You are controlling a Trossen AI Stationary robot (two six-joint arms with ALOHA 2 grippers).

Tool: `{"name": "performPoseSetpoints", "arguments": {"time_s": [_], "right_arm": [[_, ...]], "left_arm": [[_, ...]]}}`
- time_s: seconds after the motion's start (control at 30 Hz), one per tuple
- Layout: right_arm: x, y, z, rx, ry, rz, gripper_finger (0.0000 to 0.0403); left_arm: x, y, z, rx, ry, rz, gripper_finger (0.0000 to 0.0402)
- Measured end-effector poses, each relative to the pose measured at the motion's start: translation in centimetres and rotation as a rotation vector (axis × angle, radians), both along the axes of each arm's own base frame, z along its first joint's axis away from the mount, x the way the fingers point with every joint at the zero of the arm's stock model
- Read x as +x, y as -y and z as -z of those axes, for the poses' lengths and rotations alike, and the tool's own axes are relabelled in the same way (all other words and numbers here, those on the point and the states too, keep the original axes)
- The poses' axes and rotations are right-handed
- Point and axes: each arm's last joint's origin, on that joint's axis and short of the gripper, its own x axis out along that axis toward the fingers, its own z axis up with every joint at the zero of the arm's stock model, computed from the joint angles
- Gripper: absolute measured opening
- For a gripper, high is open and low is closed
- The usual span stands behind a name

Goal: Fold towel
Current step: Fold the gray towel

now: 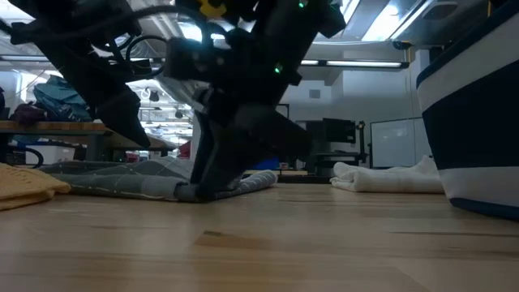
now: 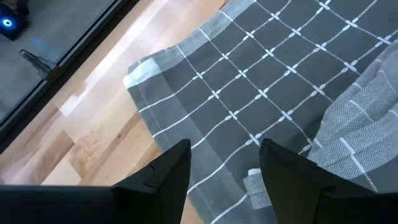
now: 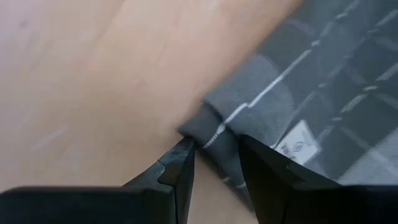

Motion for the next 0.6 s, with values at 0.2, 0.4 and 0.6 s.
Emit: {"name": "performPoseSetpoints", "arguments": {"time_s": [0.2, 0.4, 0.6], "right_arm": [[0.2, 0.1, -0.1, -0.008, 0.021, 0.017, 0.0130], [-0.2, 0.1, 0.2, 0.005, -0.026, 0.028, 0.0071], [-1.0, 0.2, 0.4, 0.049, -0.114, 0.108, 0.0012]], "left_arm": [[0.0, 0.0, 0.0, -0.002, 0.000, 0.001, 0.0180], [0.0, 0.0, 0.0, -0.002, -0.003, 0.001, 0.0180], [0.1, 0.4, 0.2, -0.097, -0.040, 0.113, 0.0180]]}}
